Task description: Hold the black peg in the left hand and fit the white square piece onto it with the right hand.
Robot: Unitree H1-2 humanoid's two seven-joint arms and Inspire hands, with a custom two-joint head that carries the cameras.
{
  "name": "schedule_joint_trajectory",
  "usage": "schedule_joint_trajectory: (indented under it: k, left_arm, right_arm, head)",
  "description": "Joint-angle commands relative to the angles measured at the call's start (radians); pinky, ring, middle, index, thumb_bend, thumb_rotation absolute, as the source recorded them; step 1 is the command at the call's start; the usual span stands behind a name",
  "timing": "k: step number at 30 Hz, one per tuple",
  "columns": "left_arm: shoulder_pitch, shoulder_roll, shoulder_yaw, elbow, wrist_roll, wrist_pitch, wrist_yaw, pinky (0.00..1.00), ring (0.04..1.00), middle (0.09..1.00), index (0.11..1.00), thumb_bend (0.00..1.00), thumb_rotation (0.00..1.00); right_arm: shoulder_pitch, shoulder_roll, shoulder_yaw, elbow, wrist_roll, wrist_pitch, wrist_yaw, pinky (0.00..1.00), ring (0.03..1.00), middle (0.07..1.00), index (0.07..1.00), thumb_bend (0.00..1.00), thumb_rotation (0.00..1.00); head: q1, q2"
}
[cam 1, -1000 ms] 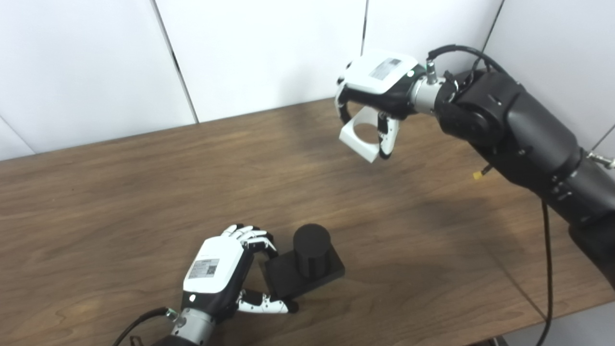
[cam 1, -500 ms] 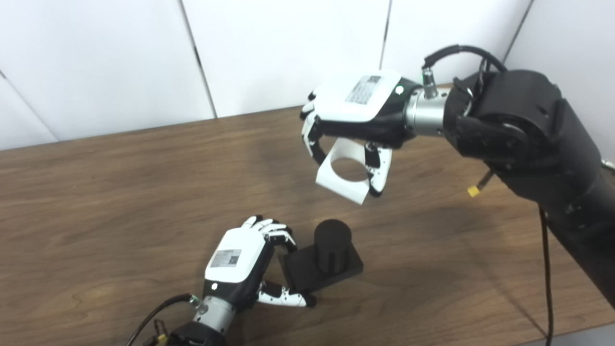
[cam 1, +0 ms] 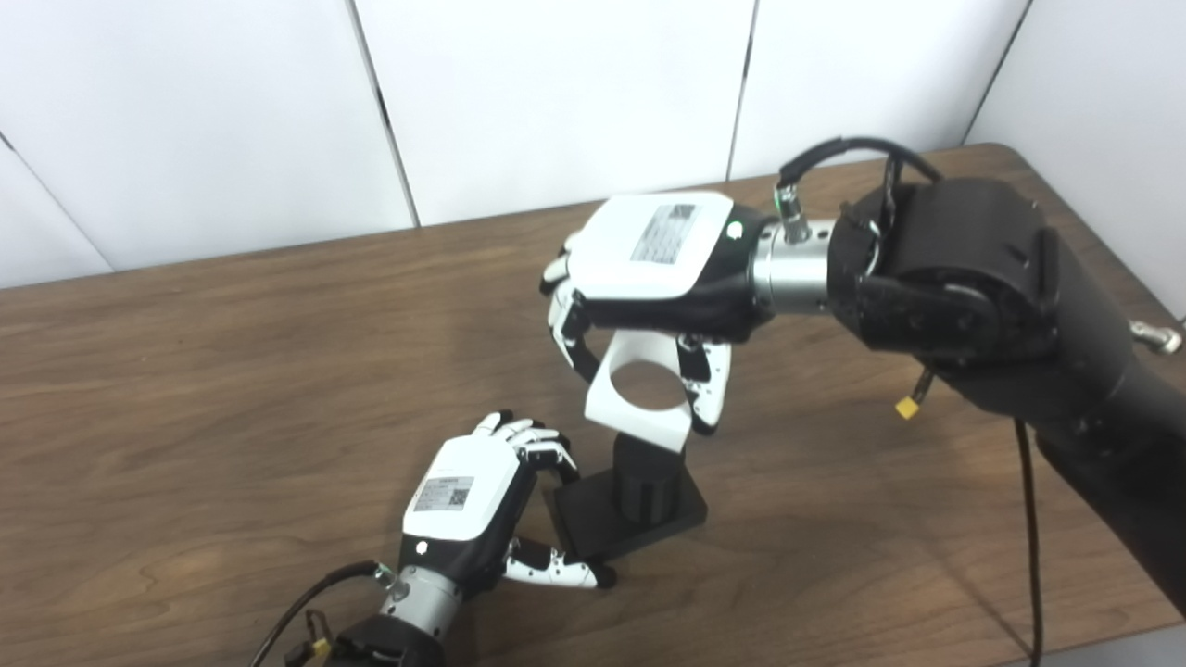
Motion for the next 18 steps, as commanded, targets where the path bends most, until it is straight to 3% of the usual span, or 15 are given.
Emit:
schedule_joint_trajectory:
  k: [1, 18]
  left_arm:
    - [0.002, 0.003, -0.025, 0.031, 0.026, 0.007, -0.055, 0.95, 0.860, 0.781, 0.490, 0.51, 0.05]
    - [-0.002, -0.002, -0.030, 0.019, 0.032, 0.022, -0.068, 0.95, 0.861, 0.783, 0.490, 0.51, 0.06]
  right_arm:
    - [-0.009, -0.005, -0.017, -0.025, 0.008, 0.049, 0.044, 0.94, 0.901, 0.777, 0.484, 0.52, 0.13]
    - [0.035, 0.015, 0.022, -0.006, -0.010, 0.016, 0.031, 0.95, 0.897, 0.769, 0.481, 0.52, 0.13]
  head:
    - [0.000, 0.001]
    - [-0.001, 0.020]
